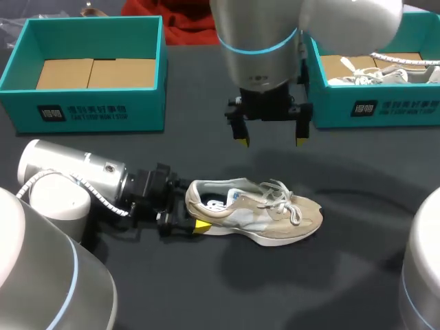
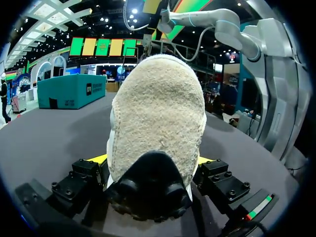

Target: Take the shoe out of the shoebox, open the shoe tongue, remove and reinsert the insole, then place the shoe into the shoebox

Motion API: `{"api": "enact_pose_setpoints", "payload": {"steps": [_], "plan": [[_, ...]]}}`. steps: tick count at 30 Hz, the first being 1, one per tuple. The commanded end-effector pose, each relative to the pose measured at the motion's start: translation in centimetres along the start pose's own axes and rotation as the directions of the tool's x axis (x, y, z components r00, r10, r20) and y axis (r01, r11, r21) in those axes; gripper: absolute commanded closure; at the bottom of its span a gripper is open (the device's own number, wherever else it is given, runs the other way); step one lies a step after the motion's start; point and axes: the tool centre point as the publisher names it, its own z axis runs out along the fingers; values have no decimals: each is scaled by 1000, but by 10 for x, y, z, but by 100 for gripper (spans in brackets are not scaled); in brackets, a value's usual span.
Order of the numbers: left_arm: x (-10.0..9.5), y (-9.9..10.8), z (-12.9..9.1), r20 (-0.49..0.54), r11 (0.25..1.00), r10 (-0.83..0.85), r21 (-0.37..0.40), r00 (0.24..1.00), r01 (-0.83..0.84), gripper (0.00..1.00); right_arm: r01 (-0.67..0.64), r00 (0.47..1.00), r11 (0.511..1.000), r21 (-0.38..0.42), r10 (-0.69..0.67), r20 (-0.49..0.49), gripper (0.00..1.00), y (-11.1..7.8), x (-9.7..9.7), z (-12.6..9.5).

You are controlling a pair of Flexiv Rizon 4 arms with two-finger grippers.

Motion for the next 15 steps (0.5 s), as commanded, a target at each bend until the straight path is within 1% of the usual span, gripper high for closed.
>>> {"api": "enact_pose_setpoints", "payload": {"steps": [1, 4, 6, 7, 8, 9, 13, 15], "plan": [[0, 4, 3, 1, 1000, 0, -1, 1000, 0, 100, -1, 998, 1000, 3, 1, 55, 0, 1, 6, 0], [0, 4, 3, 1, 1000, 0, -1, 1000, 0, 100, -1, 998, 1000, 3, 1, 55, 0, 1, 6, 0], [0, 4, 3, 1, 1000, 0, -1, 1000, 0, 100, -35, 998, 999, -32, 37, 57, 0, -3, 10, 1], [0, 4, 3, 1, 1000, 0, -1, 1000, 0, 100, -51, 994, 998, -30, 53, 91, 0, -7, 15, 4], [0, 4, 3, 1, 1000, 0, -1, 1000, 0, 100, -65, 987, 998, -24, 68, 146, 0, -11, 20, 7], [0, 4, 3, 1, 1000, 0, -1, 1000, 0, 100, -83, 982, 996, -11, 84, 168, 0, -13, 23, 11], [0, 4, 3, 1, 1000, 0, -1, 1000, 0, 100, -104, 979, 995, -1, 103, 175, 0, -25, 32, 24], [0, 4, 3, 1, 1000, 0, -1, 1000, 0, 100, -115, 979, 993, -8, 115, 167, 0, -30, 35, 28]]}}
